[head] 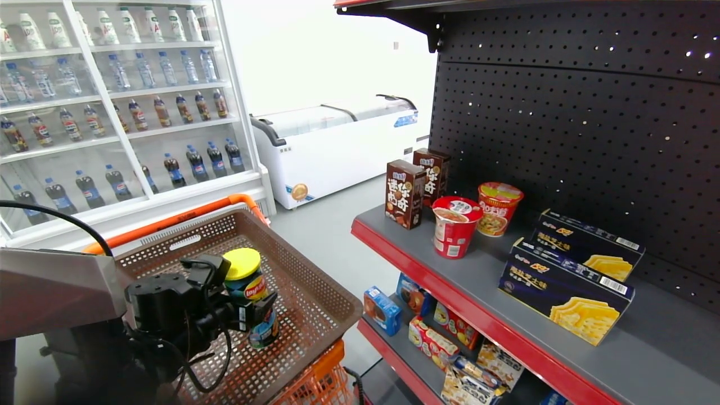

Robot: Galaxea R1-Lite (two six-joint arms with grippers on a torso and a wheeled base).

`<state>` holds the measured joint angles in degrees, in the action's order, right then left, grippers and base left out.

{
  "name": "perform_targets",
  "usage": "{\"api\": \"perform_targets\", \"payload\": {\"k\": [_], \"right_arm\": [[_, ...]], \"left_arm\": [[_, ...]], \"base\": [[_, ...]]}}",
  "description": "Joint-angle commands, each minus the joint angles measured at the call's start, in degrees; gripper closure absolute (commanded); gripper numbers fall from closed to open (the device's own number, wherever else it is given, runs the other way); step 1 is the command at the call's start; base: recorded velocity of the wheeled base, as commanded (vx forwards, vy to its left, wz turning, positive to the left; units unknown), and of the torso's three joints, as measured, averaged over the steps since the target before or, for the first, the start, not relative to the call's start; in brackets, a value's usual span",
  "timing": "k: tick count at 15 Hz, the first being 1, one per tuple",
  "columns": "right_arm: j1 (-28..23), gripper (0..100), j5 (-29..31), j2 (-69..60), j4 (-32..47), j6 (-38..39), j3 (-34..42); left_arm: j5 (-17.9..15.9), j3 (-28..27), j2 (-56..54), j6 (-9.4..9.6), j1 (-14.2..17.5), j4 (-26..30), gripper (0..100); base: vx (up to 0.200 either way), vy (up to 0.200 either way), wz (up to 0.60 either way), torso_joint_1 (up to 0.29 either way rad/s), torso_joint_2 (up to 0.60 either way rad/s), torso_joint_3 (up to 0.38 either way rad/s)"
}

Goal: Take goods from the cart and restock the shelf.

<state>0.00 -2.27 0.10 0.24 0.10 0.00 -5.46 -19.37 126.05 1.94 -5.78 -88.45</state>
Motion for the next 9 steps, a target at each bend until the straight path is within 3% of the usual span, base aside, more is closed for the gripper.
{"api": "perform_targets", "payload": {"k": [1,4,7,9], "right_arm": [[0.0,0,0.0,0.0,0.0,0.0,0.0],[0.0,0,0.0,0.0,0.0,0.0,0.0],[0.0,0,0.0,0.0,0.0,0.0,0.0],[0.0,0,0.0,0.0,0.0,0.0,0.0]], "left_arm": [[0.0,-2.2,1.2,0.0,-1.3,0.0,100],[0.4,-1.5,0.6,0.26,-1.4,0.6,100],[0.4,-1.6,-7.1,-0.97,-1.2,1.4,100],[0.9,-2.1,-16.9,-2.03,-0.5,9.3,100]], "base": [[0.0,0.0,0.0,0.0,0.0,0.0],[0.0,0.0,0.0,0.0,0.0,0.0],[0.0,0.0,0.0,0.0,0.0,0.0],[0.0,0.0,0.0,0.0,0.0,0.0]]}}
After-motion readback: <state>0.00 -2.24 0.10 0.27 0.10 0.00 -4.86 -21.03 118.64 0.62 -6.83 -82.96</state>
